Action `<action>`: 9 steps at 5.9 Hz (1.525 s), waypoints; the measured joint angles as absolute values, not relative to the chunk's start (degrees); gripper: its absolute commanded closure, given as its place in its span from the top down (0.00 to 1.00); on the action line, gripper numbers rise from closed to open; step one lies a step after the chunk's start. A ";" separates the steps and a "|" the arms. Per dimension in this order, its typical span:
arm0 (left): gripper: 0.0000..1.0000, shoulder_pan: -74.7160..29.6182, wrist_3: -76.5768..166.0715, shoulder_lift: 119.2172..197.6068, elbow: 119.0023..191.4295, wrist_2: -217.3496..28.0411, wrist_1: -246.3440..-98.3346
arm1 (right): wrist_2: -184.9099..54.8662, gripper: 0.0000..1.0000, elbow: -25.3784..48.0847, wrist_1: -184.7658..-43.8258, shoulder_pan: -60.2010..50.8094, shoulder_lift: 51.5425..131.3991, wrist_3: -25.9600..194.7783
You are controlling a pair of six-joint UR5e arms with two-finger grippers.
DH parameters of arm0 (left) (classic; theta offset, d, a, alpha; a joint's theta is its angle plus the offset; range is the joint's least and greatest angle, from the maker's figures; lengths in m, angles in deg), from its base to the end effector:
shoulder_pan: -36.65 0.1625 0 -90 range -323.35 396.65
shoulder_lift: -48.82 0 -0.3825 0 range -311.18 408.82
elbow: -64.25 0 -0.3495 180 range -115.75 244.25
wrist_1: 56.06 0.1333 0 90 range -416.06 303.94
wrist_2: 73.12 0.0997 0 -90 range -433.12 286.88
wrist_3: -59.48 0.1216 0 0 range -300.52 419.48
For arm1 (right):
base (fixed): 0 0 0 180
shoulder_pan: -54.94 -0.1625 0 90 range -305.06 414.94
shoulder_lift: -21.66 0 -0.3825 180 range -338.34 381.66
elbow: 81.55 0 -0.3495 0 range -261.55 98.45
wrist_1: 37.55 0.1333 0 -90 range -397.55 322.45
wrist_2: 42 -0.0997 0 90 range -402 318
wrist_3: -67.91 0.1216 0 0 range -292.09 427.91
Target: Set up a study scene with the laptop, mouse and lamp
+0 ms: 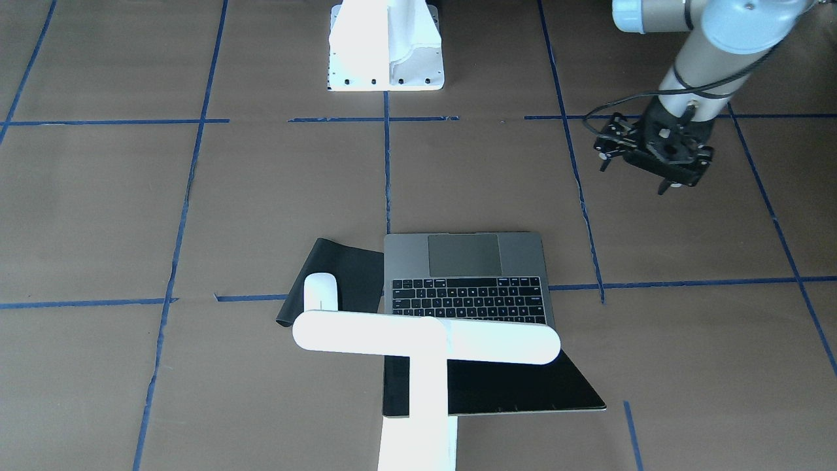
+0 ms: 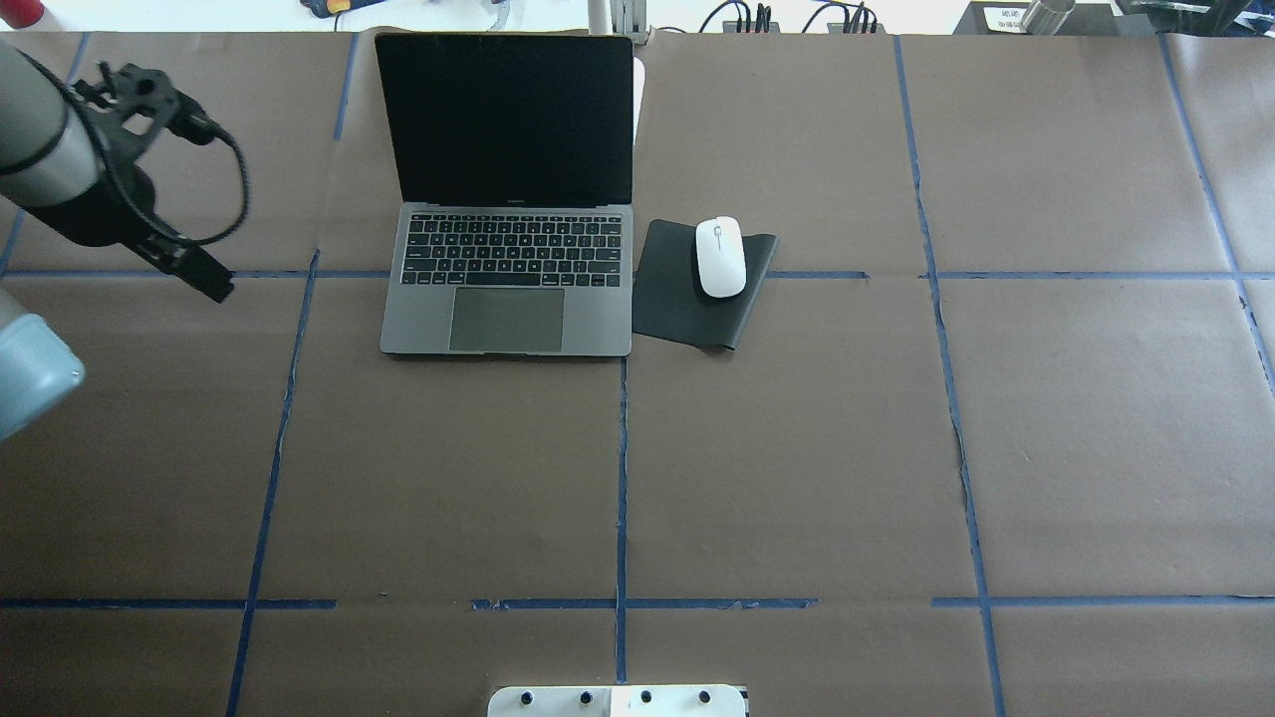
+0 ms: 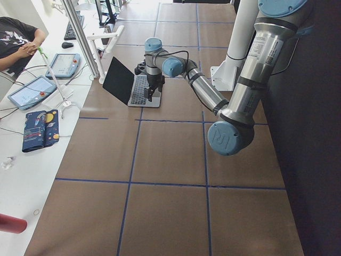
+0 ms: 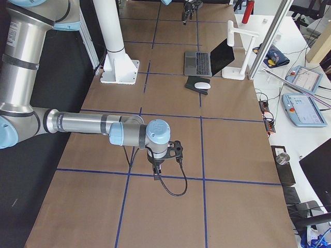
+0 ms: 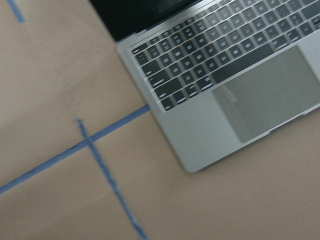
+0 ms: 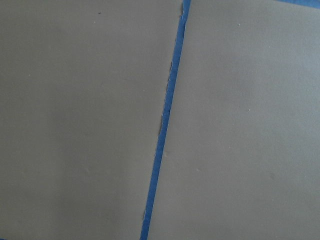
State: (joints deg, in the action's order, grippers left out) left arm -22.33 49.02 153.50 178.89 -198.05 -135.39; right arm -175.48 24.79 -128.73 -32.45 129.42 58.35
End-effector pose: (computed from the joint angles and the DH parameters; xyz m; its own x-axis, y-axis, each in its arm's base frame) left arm 0.2044 -0.4635 0.3507 0.6339 0.5103 -0.5812 -0.3429 0.8590 0.3803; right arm 0.0346 -0.3302 0.6281 0.7086 -0.1676 0.6854 0.1655 0.9838 0.0694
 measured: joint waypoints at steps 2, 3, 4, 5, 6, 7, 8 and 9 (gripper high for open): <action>1.00 -33.76 61.54 144.31 178.31 -202.63 -135.43 | -175.58 1.00 24.85 -128.69 -32.43 129.42 58.33; 1.00 -38.25 67.19 140.22 177.22 -203.93 -135.59 | -175.59 1.00 24.87 -128.66 -32.43 129.42 58.30; 1.00 -42.91 72.62 136.83 175.11 -205.77 -135.86 | -175.52 1.00 24.91 -128.57 -32.43 129.44 58.23; 1.00 -47.97 78.32 134.44 171.76 -207.84 -135.99 | -175.39 1.00 24.98 -128.48 -32.45 129.48 58.09; 1.00 -52.29 81.63 132.27 169.14 -209.59 -136.05 | -175.29 1.00 25.02 -128.44 -32.49 129.50 57.96; 1.00 -55.07 82.45 129.98 168.53 -210.22 -136.30 | -175.20 1.00 25.05 -128.43 -32.51 129.50 57.75; 1.00 -56.28 82.71 128.17 168.43 -208.93 -136.65 | -175.14 1.00 25.05 -128.43 -32.51 129.49 57.46; 1.00 -56.71 82.69 127.43 167.77 -206.78 -137.49 | -175.12 1.00 25.16 -128.43 -32.51 129.47 57.33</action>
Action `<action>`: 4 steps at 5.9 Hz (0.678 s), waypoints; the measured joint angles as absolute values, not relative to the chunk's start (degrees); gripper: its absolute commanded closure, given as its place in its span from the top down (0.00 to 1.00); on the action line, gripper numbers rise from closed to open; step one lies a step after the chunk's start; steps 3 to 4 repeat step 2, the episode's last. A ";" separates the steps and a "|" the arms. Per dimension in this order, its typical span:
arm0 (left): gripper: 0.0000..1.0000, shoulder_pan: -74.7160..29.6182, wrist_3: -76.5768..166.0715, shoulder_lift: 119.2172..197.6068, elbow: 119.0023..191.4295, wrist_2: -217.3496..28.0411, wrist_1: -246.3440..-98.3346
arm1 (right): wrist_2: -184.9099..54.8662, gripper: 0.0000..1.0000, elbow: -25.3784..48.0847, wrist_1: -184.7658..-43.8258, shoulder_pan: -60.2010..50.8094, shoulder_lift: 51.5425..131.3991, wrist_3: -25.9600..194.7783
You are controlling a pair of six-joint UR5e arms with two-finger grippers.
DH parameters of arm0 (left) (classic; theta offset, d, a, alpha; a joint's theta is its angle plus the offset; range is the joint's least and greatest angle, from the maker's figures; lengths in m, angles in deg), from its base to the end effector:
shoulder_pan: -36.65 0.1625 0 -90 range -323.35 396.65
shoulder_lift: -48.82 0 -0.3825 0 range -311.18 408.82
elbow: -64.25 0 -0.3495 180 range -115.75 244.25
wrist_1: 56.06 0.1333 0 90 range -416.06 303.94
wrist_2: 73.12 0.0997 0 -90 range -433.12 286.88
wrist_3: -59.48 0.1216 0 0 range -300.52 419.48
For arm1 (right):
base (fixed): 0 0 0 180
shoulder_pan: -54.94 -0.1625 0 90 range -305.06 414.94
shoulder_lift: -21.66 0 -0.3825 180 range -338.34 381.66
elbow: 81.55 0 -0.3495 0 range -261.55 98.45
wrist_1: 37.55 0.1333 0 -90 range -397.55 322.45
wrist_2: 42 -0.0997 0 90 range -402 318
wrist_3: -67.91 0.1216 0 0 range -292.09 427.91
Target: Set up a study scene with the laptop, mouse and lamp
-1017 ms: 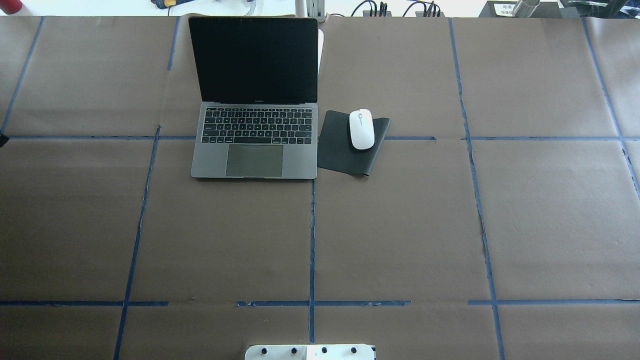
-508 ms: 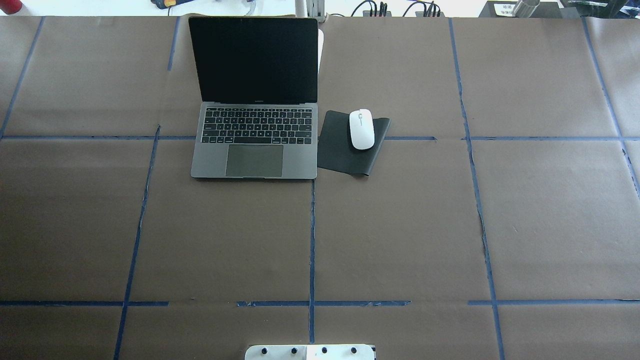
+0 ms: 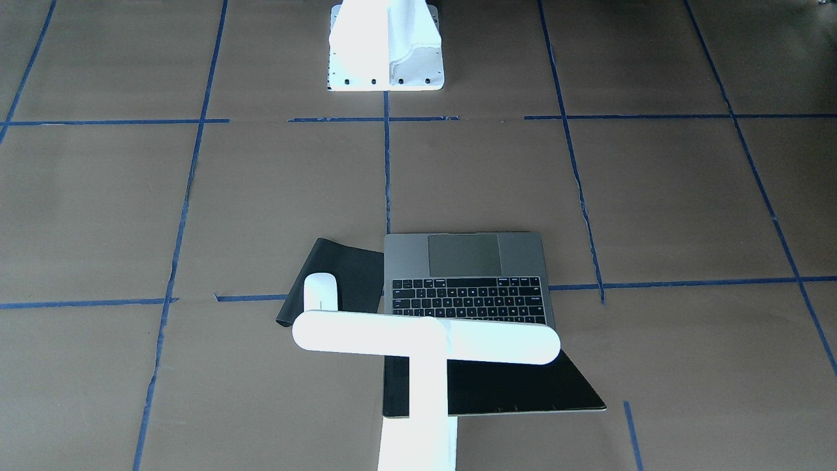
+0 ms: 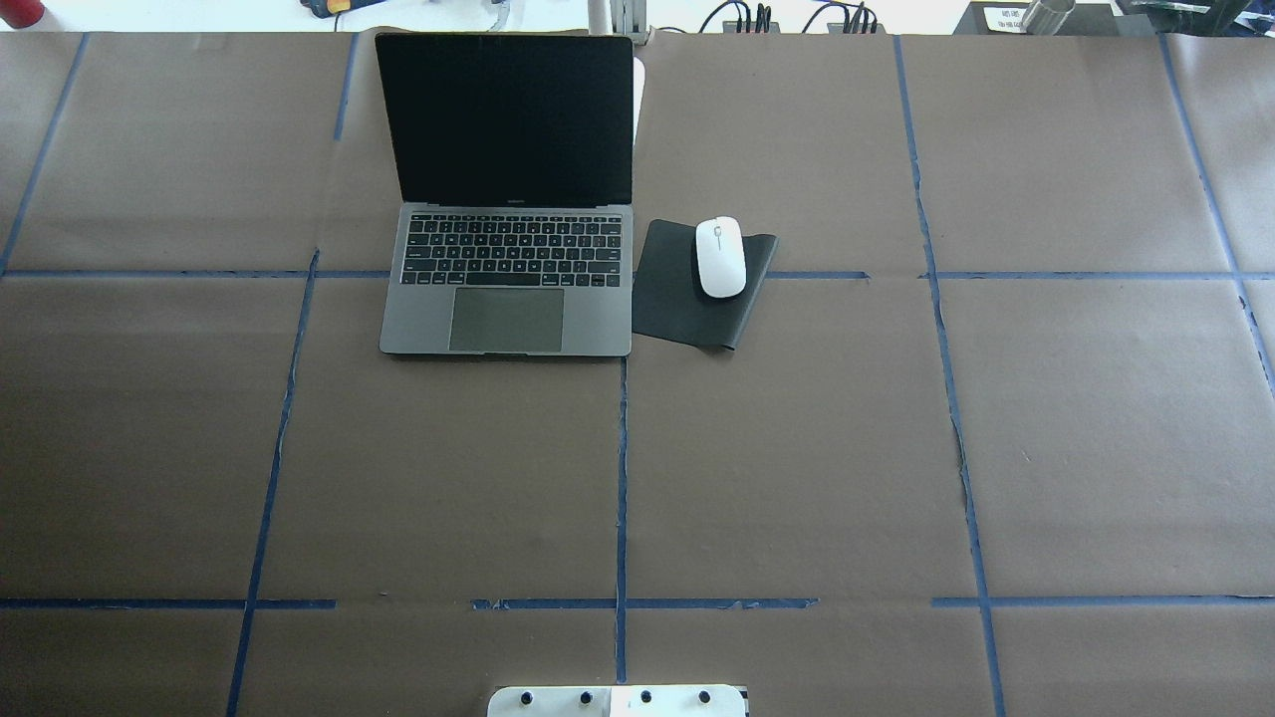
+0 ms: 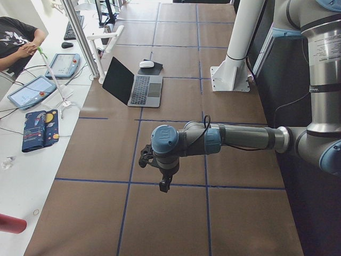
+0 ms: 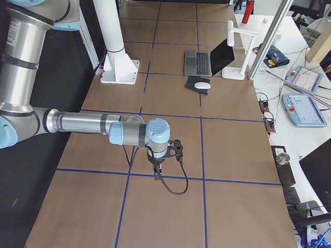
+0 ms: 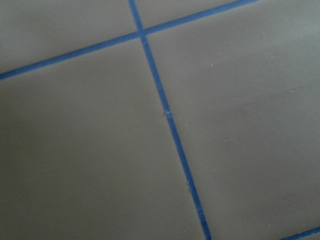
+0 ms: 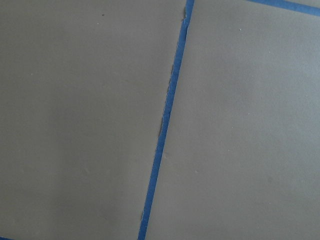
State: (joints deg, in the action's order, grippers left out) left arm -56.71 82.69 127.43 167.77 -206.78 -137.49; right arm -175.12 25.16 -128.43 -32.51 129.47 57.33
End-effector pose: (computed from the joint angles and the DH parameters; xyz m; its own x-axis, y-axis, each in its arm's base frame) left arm -0.0705 -0.3594 0.6231 0.6825 0.2809 -0.6747 -0.2293 0.9589 0.1673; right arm 0.0355 -0.3309 0.6255 0.7097 -0.1920 0.6779 0.1778 0.9798 0.0915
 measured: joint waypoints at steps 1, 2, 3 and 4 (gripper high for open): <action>1.00 -56.86 82.57 127.25 167.65 -205.25 -138.49 | -175.14 1.00 25.22 -128.43 -32.51 129.48 57.31; 1.00 -56.89 82.60 126.59 167.93 -204.54 -138.82 | -175.18 1.00 25.23 -128.43 -32.49 129.53 57.34; 1.00 -56.89 82.60 126.59 167.93 -204.54 -138.82 | -175.18 1.00 25.23 -128.43 -32.49 129.53 57.34; 1.00 -56.89 82.60 126.59 167.93 -204.54 -138.82 | -175.18 1.00 25.23 -128.43 -32.49 129.53 57.34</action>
